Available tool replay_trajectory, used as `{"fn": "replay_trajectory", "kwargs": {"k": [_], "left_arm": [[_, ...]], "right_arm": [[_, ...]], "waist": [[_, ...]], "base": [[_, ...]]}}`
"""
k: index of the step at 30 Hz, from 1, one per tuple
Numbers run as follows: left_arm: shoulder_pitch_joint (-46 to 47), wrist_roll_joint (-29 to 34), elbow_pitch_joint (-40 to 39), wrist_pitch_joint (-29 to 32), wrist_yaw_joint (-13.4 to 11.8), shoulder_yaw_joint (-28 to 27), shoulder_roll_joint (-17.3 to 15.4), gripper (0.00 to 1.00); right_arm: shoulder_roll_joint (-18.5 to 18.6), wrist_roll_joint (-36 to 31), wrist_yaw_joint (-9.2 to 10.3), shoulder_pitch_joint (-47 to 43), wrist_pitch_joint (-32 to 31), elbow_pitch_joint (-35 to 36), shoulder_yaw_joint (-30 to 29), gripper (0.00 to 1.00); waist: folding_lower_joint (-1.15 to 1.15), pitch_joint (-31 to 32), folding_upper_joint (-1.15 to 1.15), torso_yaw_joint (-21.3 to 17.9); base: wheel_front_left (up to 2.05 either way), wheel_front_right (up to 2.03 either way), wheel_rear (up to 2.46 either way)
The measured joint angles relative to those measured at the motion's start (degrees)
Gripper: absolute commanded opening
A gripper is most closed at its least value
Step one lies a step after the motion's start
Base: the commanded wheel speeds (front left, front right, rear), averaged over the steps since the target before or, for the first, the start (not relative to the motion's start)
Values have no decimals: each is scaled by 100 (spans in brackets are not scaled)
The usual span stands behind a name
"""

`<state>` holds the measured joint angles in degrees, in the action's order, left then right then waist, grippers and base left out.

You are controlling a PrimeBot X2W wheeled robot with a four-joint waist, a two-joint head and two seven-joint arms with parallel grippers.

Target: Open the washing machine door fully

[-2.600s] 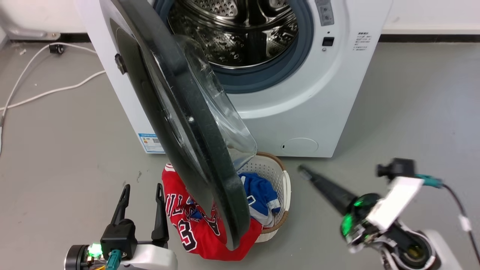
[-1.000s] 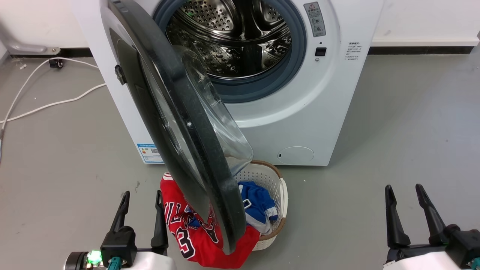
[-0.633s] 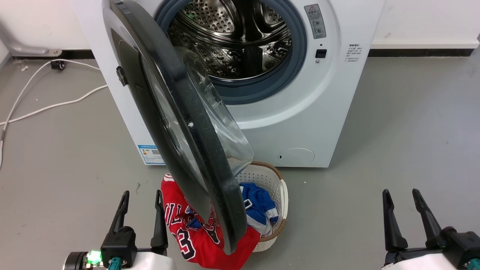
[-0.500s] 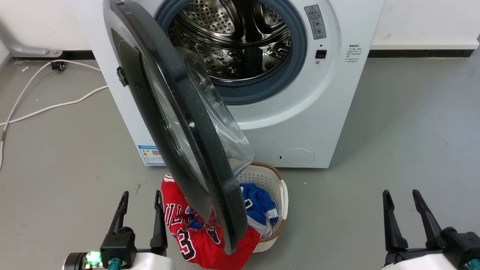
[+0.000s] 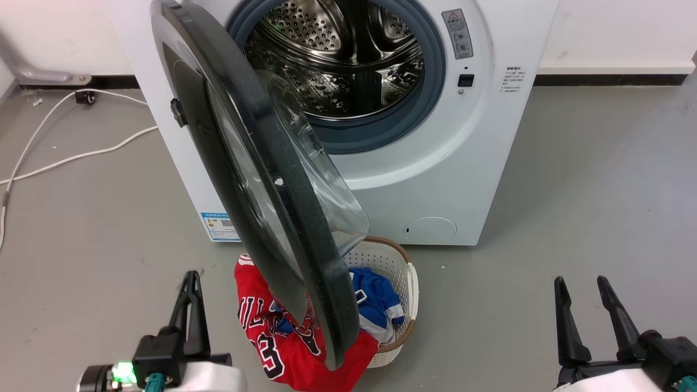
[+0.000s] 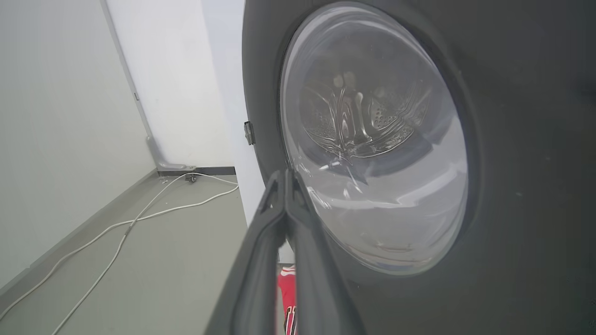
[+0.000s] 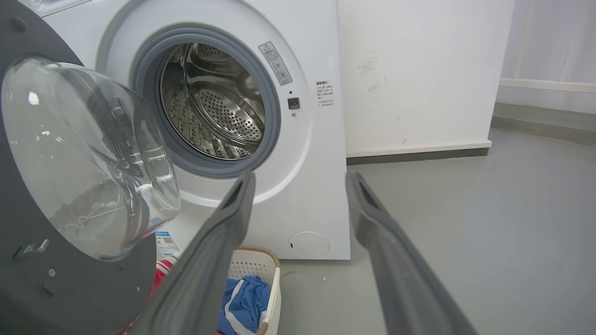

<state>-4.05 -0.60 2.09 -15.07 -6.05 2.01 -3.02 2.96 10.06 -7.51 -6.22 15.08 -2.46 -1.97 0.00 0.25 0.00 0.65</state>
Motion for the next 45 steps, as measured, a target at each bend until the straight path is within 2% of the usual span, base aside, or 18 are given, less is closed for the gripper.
{"fn": "replay_trajectory", "kwargs": {"k": [9, 15, 20, 28, 38, 45], "left_arm": [[416, 71, -816, 0, -90, -69, -66, 0], [754, 194, -1550, 0, -66, 222, -73, 0], [1100, 304, -2011, -1, 53, 733, -71, 0], [1408, 383, -2248, -1, 245, 1703, -48, 0], [1652, 391, -2171, -1, 511, 3055, -19, 0], [1680, 332, -1826, -1, 610, 3668, -15, 0]], "right_arm": [[0, 9, 1, 2, 0, 53, -15, 100], [0, 15, 0, 5, 0, 81, 0, 100], [0, 16, 0, 7, 0, 98, 8, 100], [0, 48, 0, 9, 0, 132, 59, 100], [0, 42, 0, 9, 0, 143, 83, 100], [0, 30, 0, 27, 0, 141, 127, 100]], "waist": [[0, -18, 0, 1], [0, -38, 0, -9], [0, -56, 0, -11], [0, -80, 0, -36], [0, -96, 0, 22], [0, -130, 0, 20]], "base": [[0, 0, 0], [0, 0, 0], [0, 0, 0], [0, 0, 0], [0, 0, 0], [0, 0, 0]]}}
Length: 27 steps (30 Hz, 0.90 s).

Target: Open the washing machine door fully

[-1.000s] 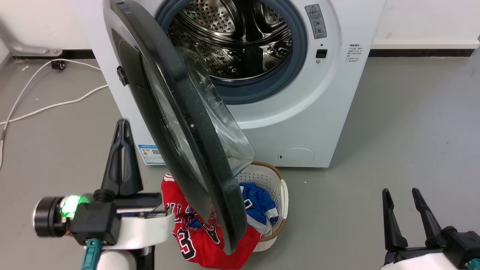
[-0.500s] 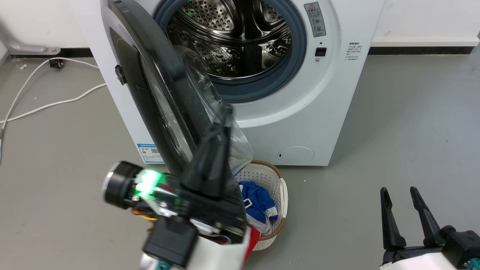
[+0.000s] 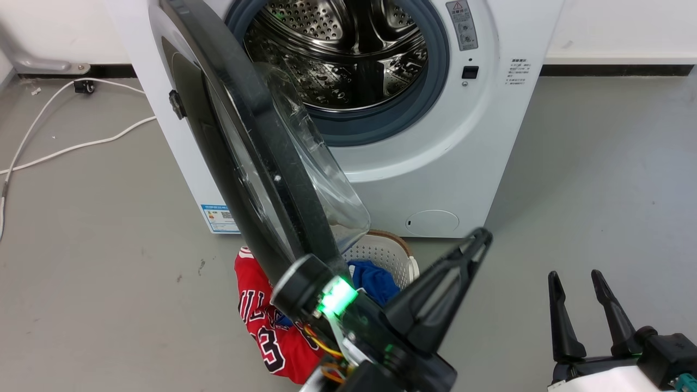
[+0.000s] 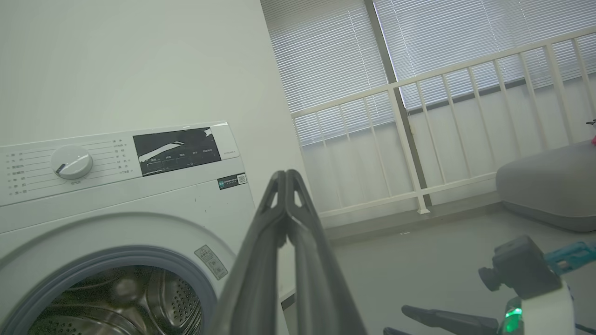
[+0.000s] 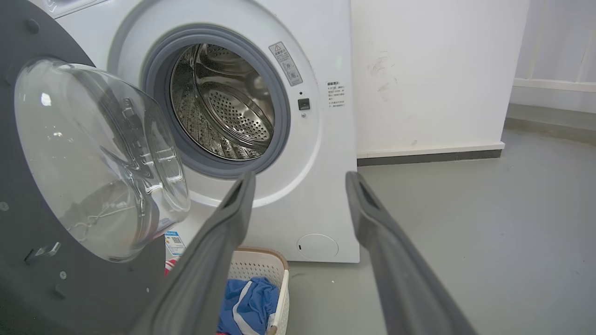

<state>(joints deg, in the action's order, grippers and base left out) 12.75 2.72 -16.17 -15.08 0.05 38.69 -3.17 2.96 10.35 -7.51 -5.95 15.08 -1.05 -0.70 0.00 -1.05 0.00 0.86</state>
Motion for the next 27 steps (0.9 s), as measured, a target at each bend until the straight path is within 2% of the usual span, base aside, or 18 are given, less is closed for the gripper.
{"fn": "replay_trajectory", "kwargs": {"k": [6, 13, 27], "left_arm": [[-181, -103, 255, 0, 21, 324, 2, 0], [-296, -208, 630, 0, -12, 421, -9, 0], [-597, -478, 1448, 1, -77, 257, -121, 0]], "right_arm": [[0, -1, 0, 2, 0, -5, -16, 100], [0, -31, 0, 47, 0, -31, -11, 100], [0, -77, 0, 159, 0, -112, -10, 100]], "waist": [[0, -54, 0, 28], [0, -155, 0, 89], [0, -304, 0, 134]], "base": [[0, 0, 0], [0, 0, 0], [0, 0, 0]]}}
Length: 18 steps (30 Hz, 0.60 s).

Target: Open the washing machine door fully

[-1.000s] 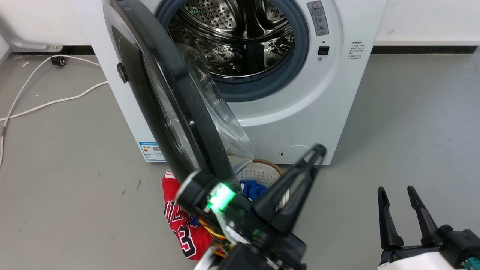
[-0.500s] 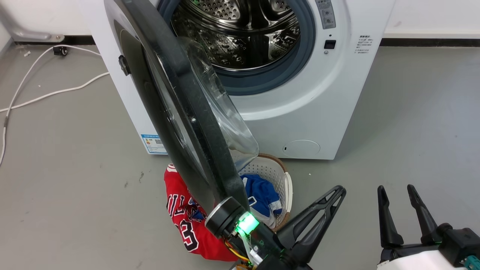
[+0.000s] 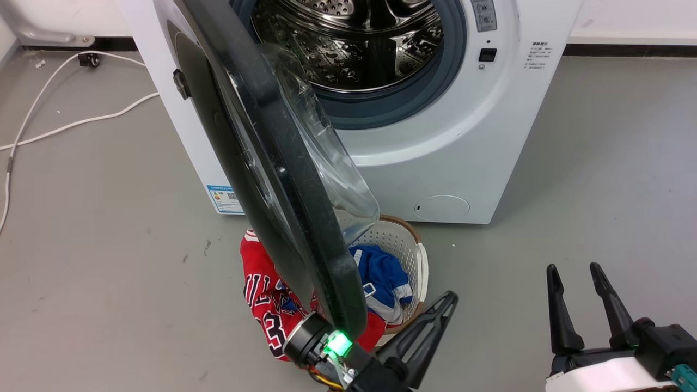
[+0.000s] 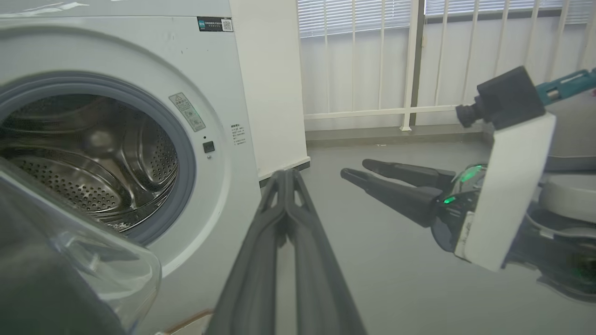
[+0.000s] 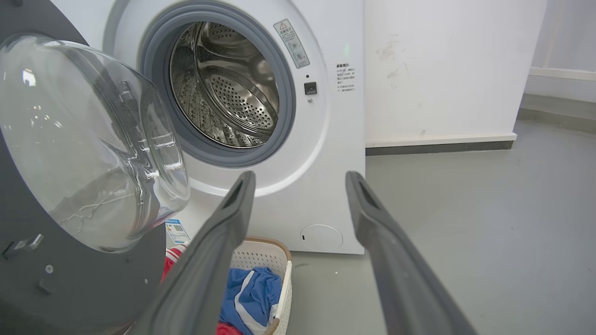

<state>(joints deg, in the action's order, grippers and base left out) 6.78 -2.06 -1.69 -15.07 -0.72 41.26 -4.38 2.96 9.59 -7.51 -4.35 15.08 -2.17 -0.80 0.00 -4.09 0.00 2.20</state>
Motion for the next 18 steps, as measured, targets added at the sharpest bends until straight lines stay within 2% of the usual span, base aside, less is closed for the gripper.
{"fn": "replay_trajectory", "kwargs": {"k": [18], "left_arm": [[-85, -290, 831, 0, -29, -867, 99, 0]], "right_arm": [[0, 1, 1, 30, 0, -122, 21, 100]], "waist": [[0, 35, 0, -8]], "base": [[0, 0, 0]]}}
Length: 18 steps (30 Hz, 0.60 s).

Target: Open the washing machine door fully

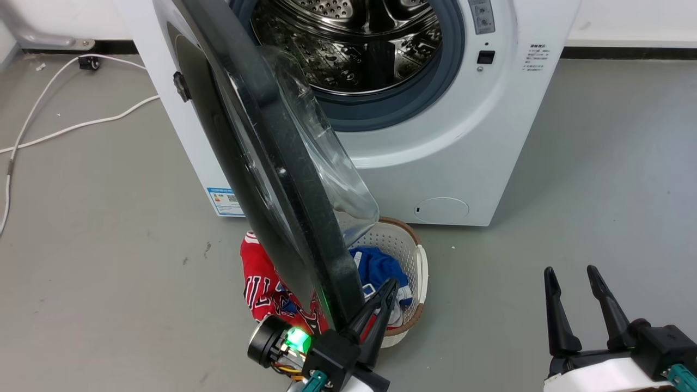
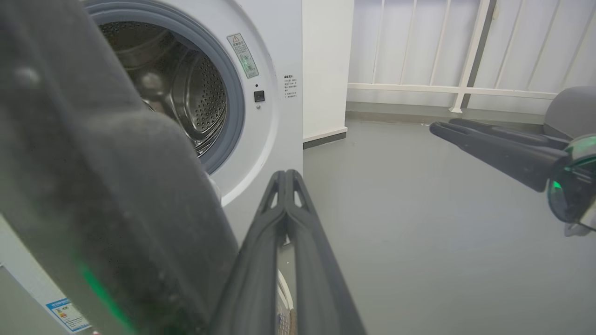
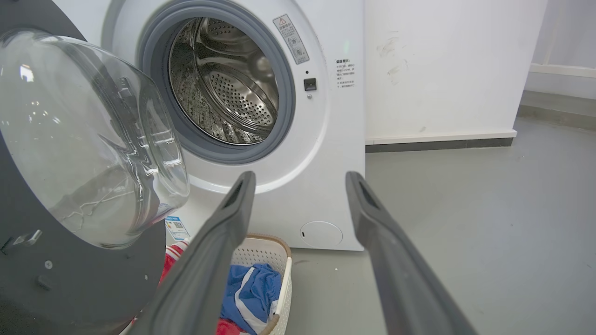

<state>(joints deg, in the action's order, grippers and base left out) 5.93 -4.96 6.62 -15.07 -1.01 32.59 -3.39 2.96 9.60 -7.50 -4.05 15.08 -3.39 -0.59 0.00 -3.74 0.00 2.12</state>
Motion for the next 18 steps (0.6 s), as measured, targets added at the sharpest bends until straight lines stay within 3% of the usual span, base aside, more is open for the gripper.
{"fn": "replay_trajectory", "kwargs": {"k": [18], "left_arm": [[-291, 172, -27, -8, 75, -359, 60, 0]], "right_arm": [[-1, 62, 0, -70, 0, -63, 74, 100]], "waist": [[0, -29, 0, 592]], "base": [[0, 0, 0]]}}
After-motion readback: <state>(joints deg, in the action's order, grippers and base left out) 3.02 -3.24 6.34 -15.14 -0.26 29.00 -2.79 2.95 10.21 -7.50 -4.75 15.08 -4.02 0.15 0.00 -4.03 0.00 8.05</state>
